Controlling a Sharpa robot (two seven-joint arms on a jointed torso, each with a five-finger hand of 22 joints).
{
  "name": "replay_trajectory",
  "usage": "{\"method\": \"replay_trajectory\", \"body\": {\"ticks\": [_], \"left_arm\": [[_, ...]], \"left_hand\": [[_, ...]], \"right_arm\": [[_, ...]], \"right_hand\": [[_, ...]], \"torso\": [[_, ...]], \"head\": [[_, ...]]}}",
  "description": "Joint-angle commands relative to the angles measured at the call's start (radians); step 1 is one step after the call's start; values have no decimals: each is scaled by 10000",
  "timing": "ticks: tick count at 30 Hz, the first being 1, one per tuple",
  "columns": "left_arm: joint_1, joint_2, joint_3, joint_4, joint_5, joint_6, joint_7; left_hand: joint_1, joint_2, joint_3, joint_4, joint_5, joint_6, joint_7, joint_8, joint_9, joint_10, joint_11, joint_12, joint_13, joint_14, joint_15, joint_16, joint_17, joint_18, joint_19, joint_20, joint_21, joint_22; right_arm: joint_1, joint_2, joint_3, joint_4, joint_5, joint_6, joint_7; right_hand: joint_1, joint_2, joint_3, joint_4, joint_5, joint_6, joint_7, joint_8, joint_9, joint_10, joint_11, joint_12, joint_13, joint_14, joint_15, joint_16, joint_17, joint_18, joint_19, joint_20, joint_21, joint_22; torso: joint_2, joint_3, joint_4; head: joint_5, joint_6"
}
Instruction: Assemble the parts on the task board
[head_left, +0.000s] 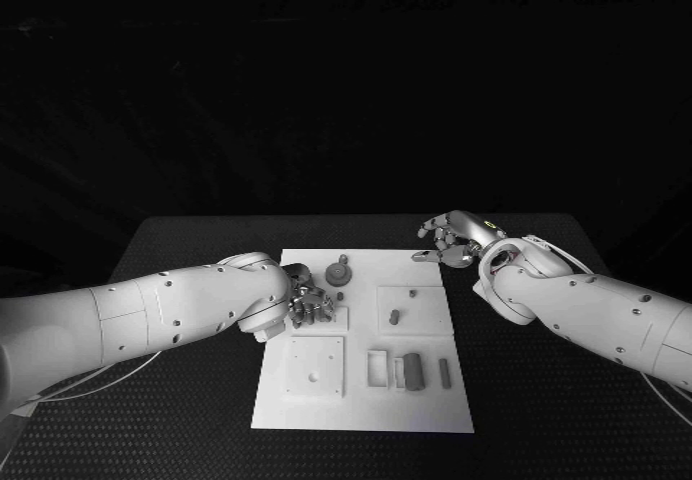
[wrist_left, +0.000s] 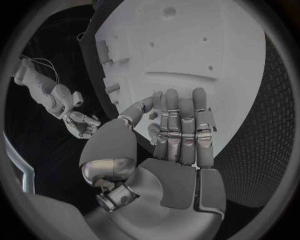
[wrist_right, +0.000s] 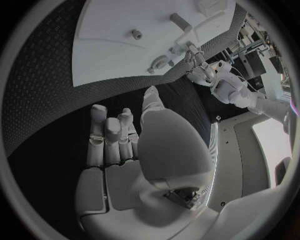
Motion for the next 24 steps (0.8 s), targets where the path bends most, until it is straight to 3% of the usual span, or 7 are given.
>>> {"method": "replay_trajectory", "body": {"ticks": [1, 24], "left_arm": [[-84, 14, -55, 13, -303, 291, -100], [-84, -173, -31, -146, -866, 612, -236]], "left_hand": [[369, 485, 146, -219, 68, 135, -62, 63, 23, 33, -62, 55, 17, 33, -70, 55, -17, -138, 58, -7, 58, 27], [364, 509, 152, -280, 114, 157, -86, 109, 111, 31, -91, 174, 74, 39, -98, 203, -88, -138, 97, -36, 83, 154]], "right_arm": [[-7, -4, 5, 8, -43, 111, 21], [-24, -30, 5, 13, -43, 115, 19]], "right_hand": [[-98, 16, 44, 8, -3, -265, 348, -35, 11, -67, 24, 27, -17, -68, -5, -27, -12, 297, 25, -72, -43, -10], [-106, 6, 65, 8, -3, -266, 349, -39, 19, -71, 25, 35, -25, -72, -4, -21, -18, 300, 22, -67, -41, -10]], "torso": [[4, 1, -5], [4, 0, 0]], "head": [[4, -3], [-24, -21]]}}
